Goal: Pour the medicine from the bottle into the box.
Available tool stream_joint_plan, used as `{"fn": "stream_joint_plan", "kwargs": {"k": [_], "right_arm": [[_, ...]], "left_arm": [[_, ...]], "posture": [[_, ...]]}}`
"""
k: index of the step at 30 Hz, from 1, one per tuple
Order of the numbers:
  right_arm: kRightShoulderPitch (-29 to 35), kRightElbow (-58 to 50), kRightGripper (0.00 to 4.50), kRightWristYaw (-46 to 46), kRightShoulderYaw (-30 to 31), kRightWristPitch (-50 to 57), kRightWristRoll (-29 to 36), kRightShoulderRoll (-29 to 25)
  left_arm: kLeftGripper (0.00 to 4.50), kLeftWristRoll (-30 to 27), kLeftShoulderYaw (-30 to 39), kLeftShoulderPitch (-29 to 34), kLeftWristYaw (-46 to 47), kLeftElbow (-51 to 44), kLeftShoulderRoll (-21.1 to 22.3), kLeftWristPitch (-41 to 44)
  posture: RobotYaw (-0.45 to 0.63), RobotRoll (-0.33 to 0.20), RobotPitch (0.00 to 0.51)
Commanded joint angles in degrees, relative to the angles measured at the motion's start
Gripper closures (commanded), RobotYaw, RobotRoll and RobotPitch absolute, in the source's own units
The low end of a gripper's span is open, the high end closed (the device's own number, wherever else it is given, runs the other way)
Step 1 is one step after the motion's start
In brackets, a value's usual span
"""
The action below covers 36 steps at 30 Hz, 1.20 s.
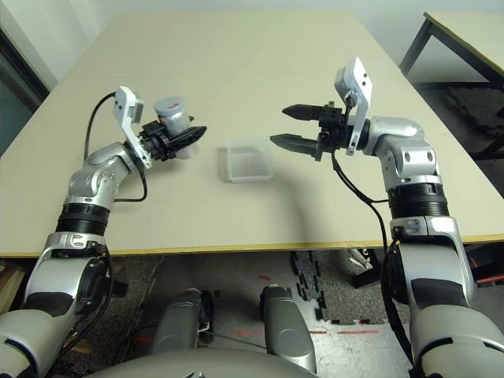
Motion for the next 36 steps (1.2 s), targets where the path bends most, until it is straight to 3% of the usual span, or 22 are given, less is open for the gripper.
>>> {"fn": "stream_joint_plan", "kwargs": {"k": [1,18,36], "right_arm": [[-2.7,1.5,0.0,2.0,1.7,0.9,0.0,1.2],[-14.1,14.3,0.0,6.6,4.6,-0.4,-1.7,9.6],[-19.3,24.3,0.0,6.5,4.0,-5.3,-4.6,15.2]], "left_arm": [[1.75,-0.3,-1.9,-1.2,-2.6,-1.0,-0.3,1.5],[1.75,1.8,-6.4,-4.6,-7.3,2.3,-2.5,0.1],[1.75,3.1,-7.3,-4.9,-8.3,3.6,-4.1,-1.0]], "posture": [[-0.2,0.0,0.049],[-0.19,0.0,0.047],[-0.18,0.0,0.051]]}}
